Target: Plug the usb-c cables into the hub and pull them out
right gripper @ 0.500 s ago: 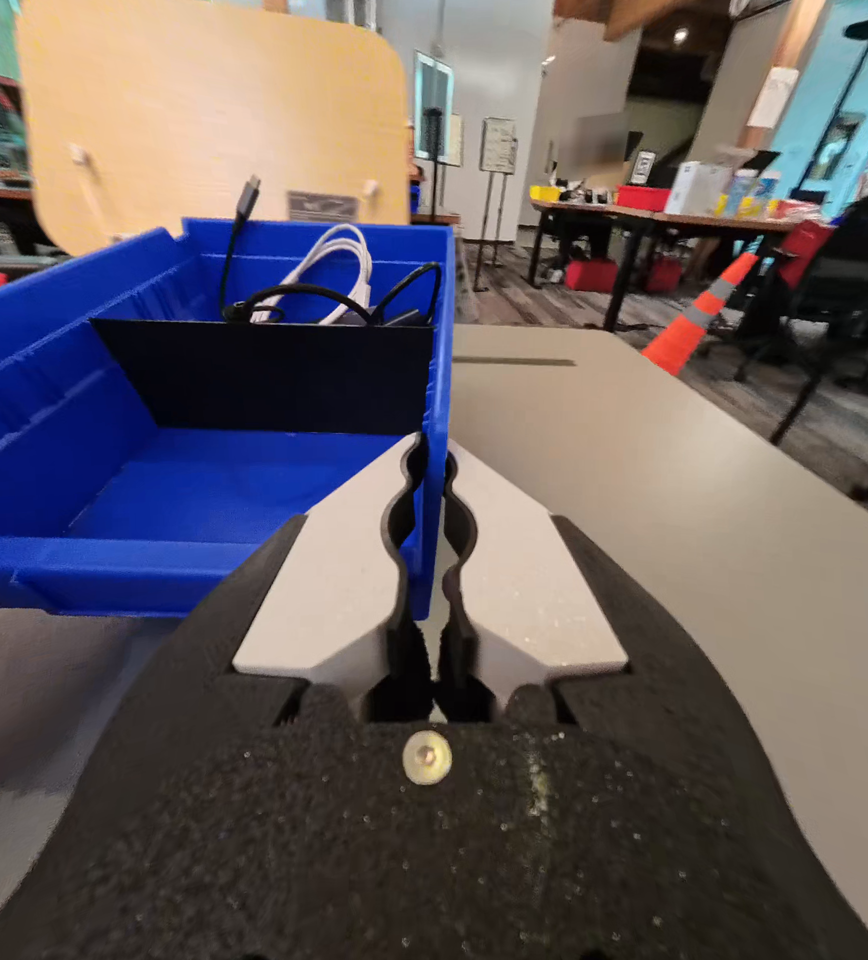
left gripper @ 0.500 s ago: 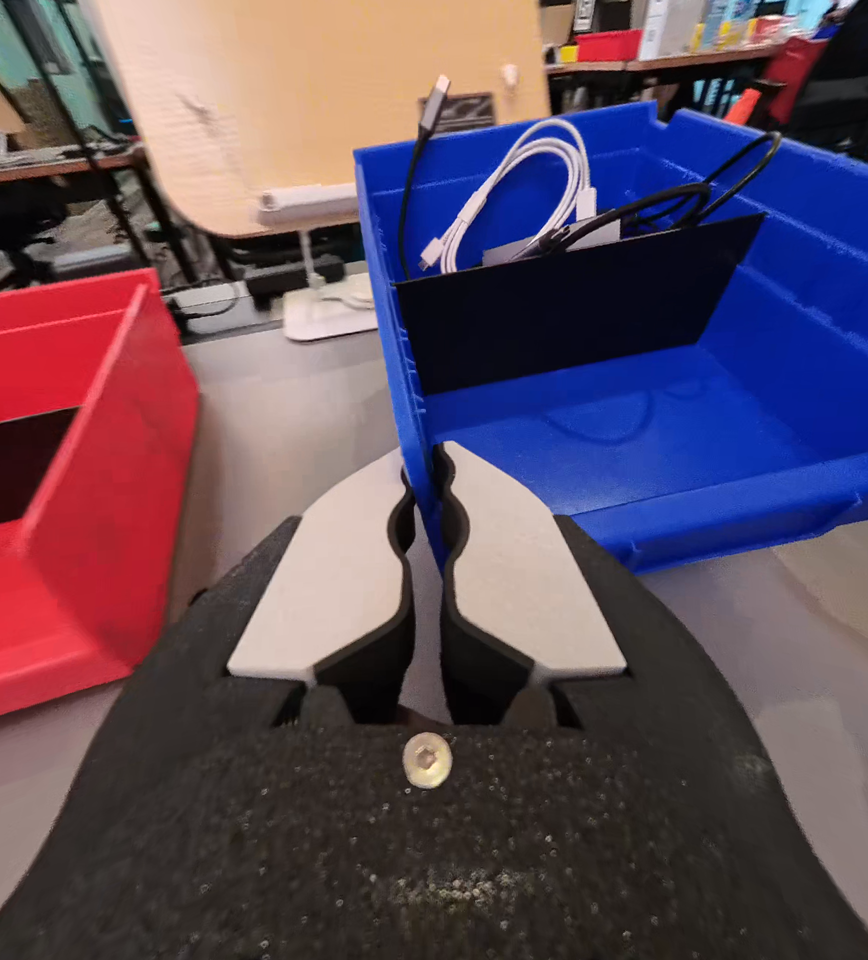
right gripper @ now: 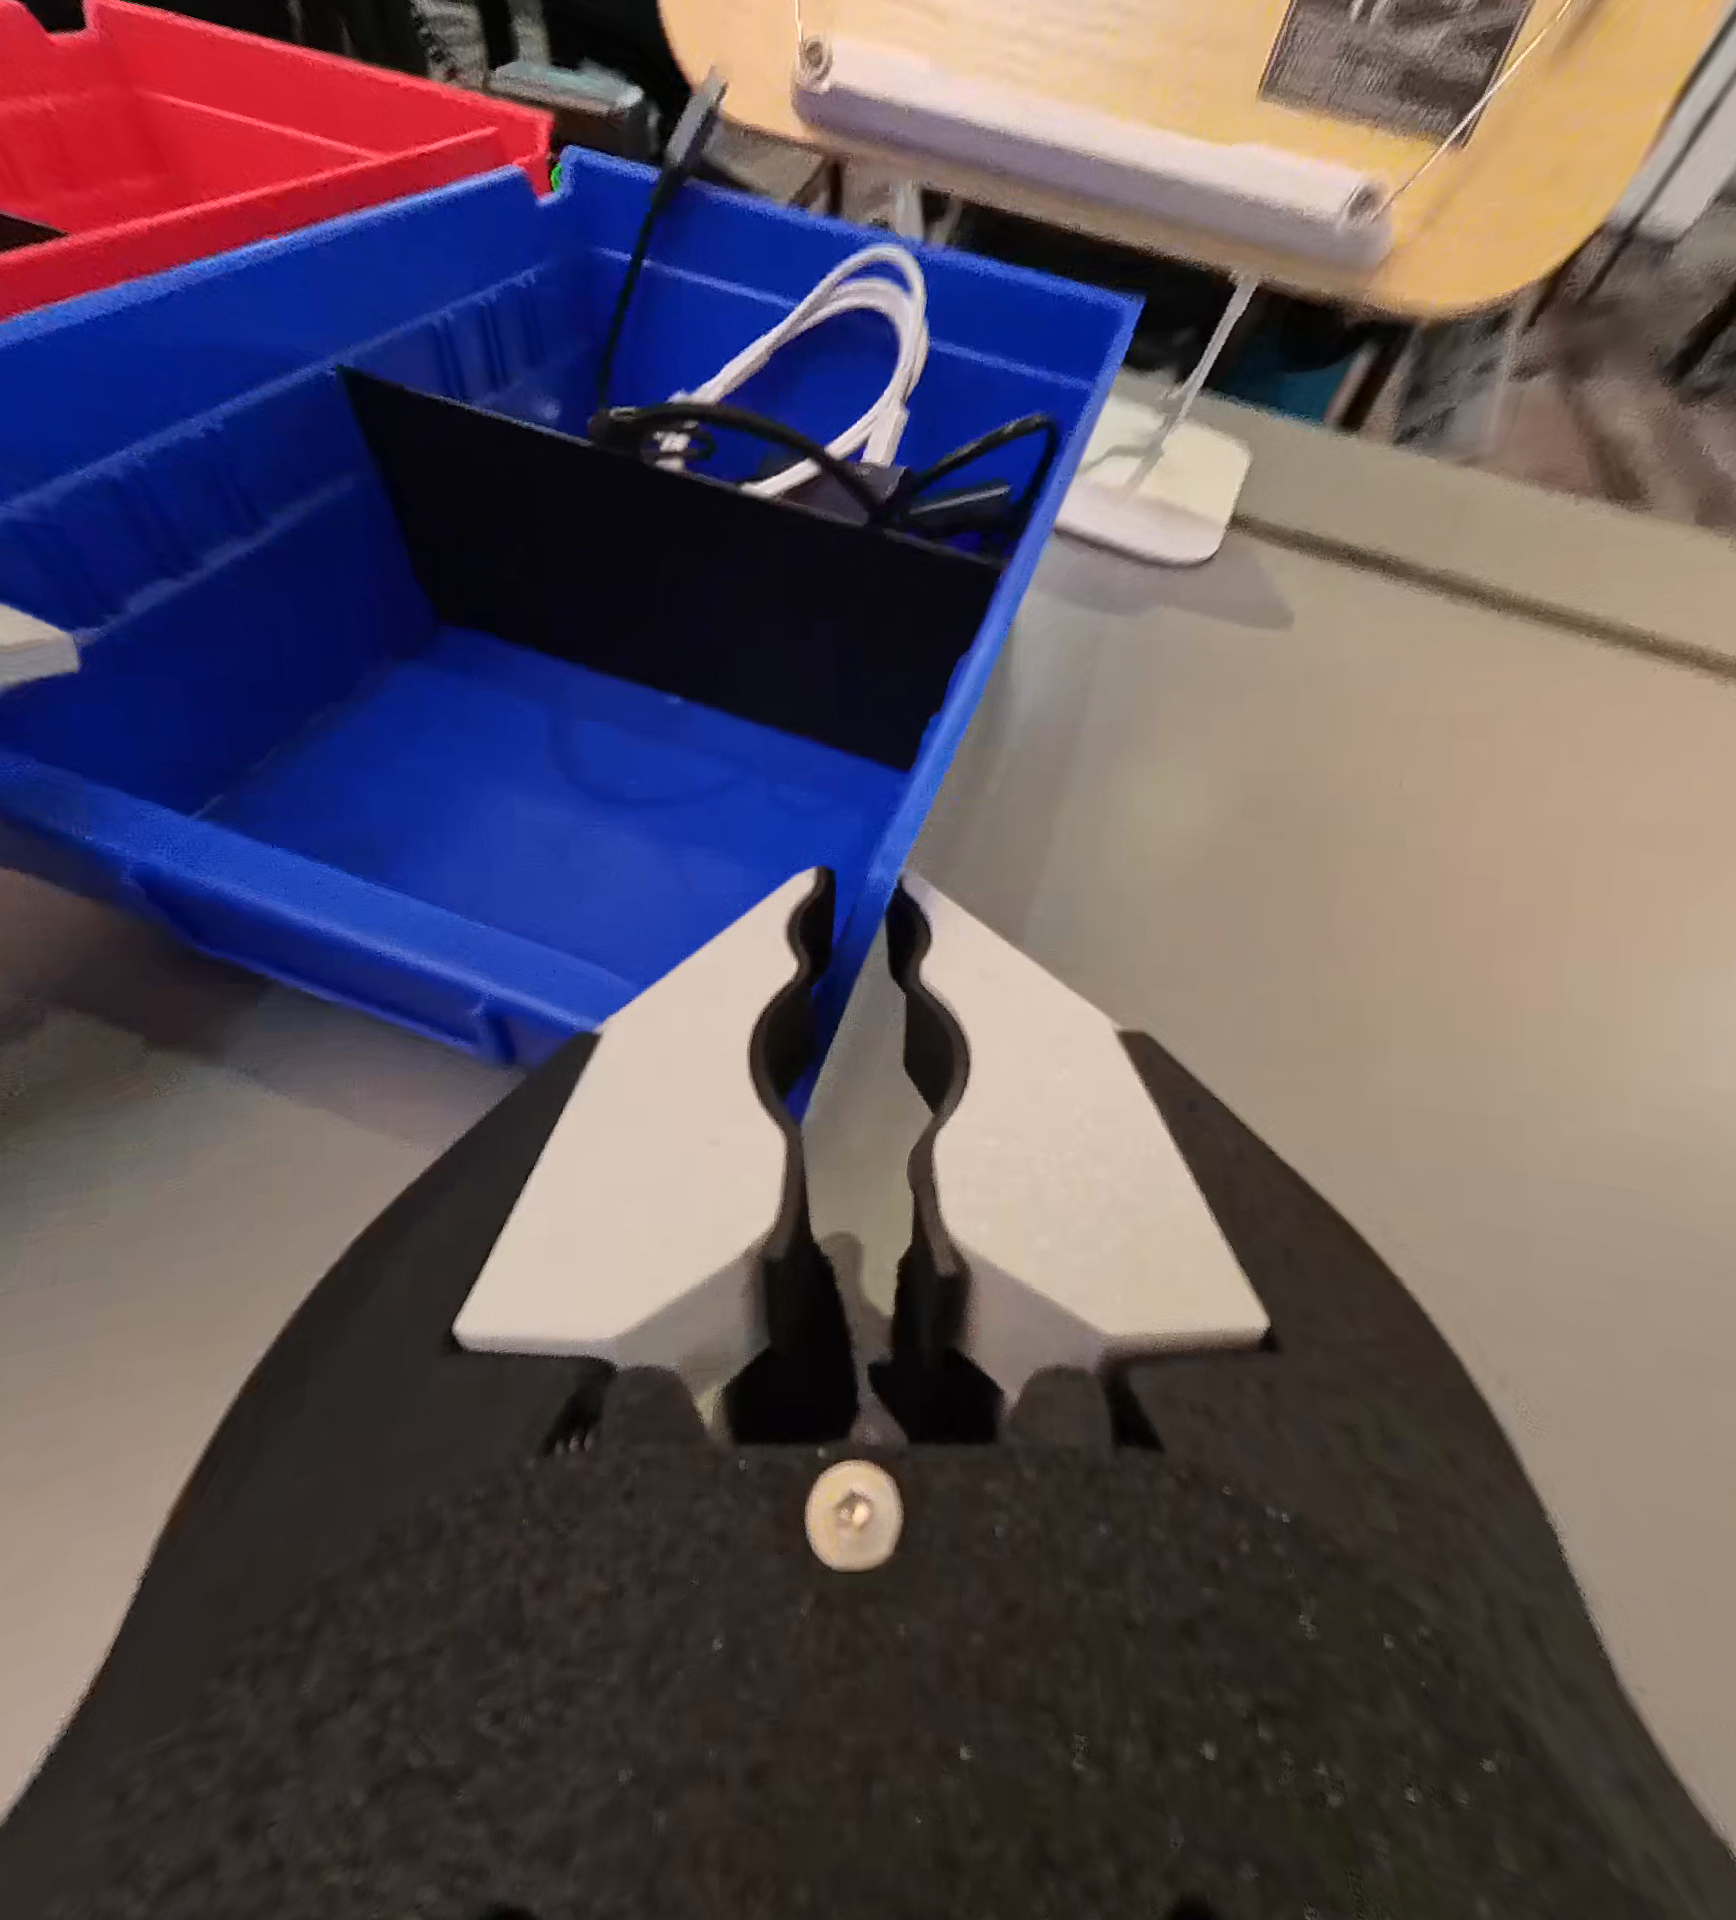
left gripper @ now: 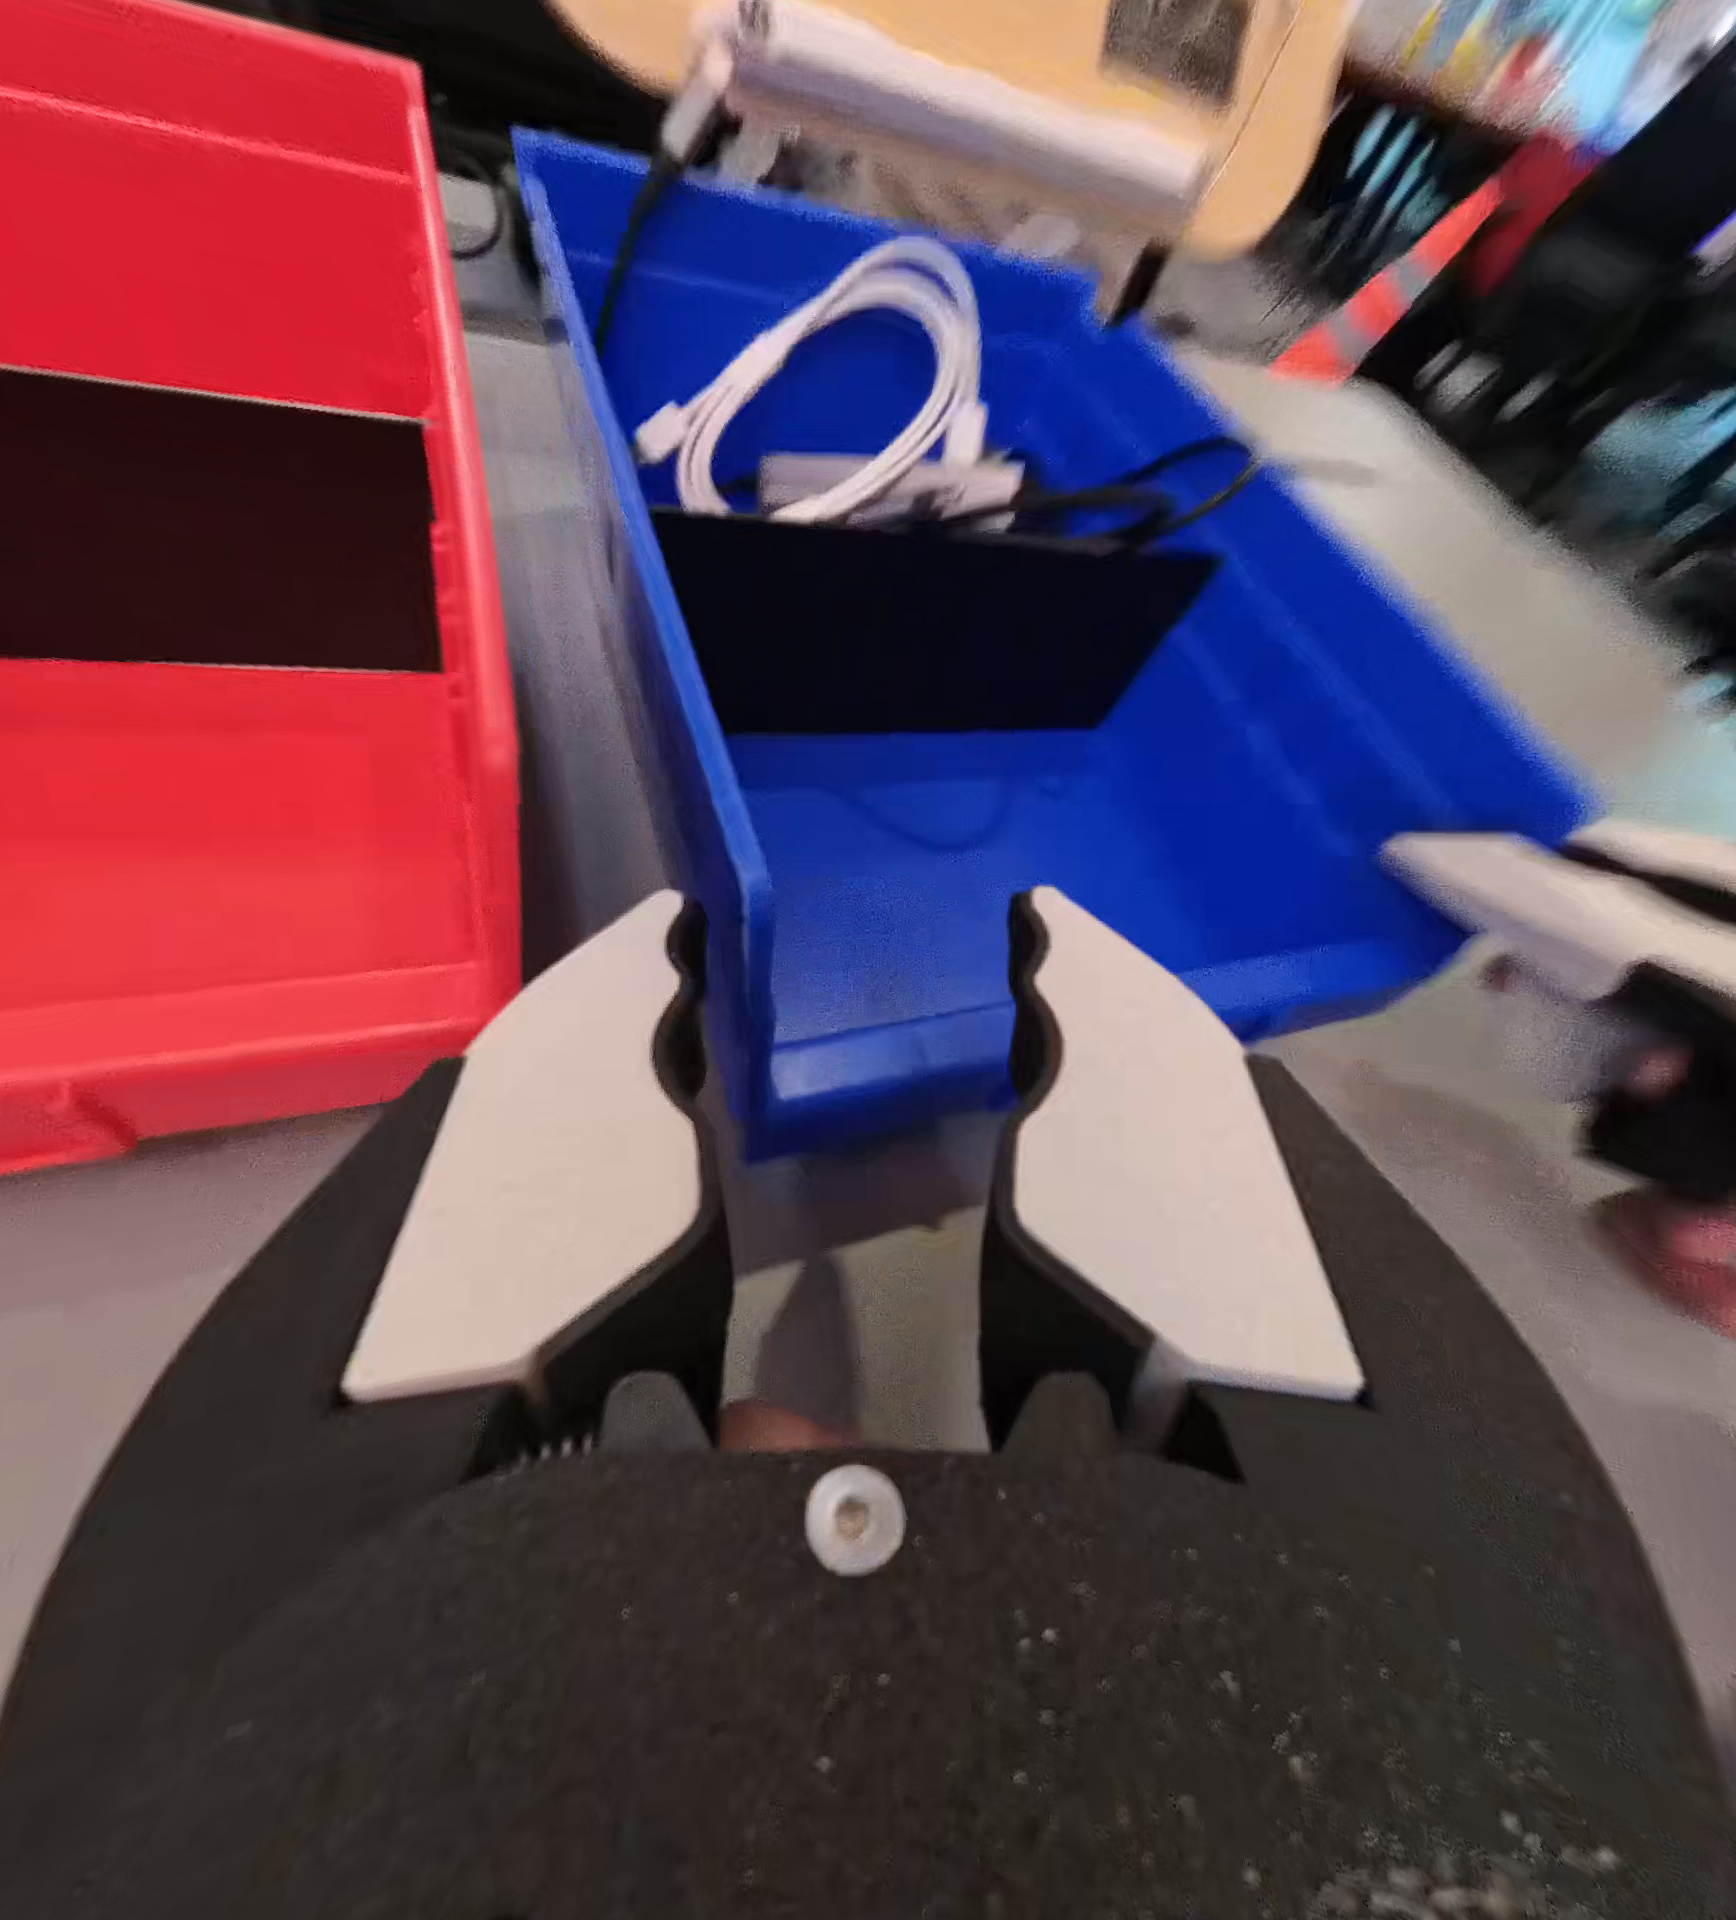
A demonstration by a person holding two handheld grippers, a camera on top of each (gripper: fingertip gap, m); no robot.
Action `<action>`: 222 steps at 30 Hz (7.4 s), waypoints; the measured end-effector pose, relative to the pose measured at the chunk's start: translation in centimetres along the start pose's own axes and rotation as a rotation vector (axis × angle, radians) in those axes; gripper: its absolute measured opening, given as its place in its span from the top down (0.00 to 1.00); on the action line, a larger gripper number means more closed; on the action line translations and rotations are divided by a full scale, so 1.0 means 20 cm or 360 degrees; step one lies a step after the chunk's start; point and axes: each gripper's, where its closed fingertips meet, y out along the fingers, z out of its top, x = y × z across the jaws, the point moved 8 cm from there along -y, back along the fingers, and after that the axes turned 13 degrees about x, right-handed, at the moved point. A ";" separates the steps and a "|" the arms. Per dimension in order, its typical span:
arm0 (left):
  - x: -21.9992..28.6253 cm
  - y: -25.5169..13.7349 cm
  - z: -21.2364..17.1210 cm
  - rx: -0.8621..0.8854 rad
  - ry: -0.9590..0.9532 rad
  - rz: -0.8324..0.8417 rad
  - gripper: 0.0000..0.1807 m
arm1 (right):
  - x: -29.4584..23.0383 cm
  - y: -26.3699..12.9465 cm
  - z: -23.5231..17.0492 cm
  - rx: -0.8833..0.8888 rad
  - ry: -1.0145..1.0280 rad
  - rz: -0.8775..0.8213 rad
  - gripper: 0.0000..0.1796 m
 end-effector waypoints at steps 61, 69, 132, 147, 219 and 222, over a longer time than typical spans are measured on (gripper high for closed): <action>1.12 0.60 0.42 0.0128 0.0930 -0.0101 0.98 | 1.07 -0.34 0.38 0.0237 0.0054 -0.0639 0.98; 1.43 0.73 -0.22 0.0039 0.0944 -0.0156 0.96 | 1.53 -0.43 -0.23 -0.0046 0.0290 -0.0479 0.98; -1.19 -0.18 0.24 -0.0174 0.0045 0.0580 0.99 | -1.09 0.61 0.21 -0.0080 0.0281 -0.0034 0.94; -0.80 -0.52 0.28 0.0248 -0.0384 0.0435 0.91 | -0.32 -0.11 0.13 0.0097 0.0677 0.0244 0.75; -0.86 0.85 0.84 -0.1346 0.1058 0.0622 0.95 | 0.03 -0.47 -0.01 -0.0023 0.0990 0.1631 0.73; -0.77 0.74 1.02 -0.1128 0.1319 0.0584 0.95 | 0.05 -0.43 -0.01 -0.0018 0.1062 0.1560 0.74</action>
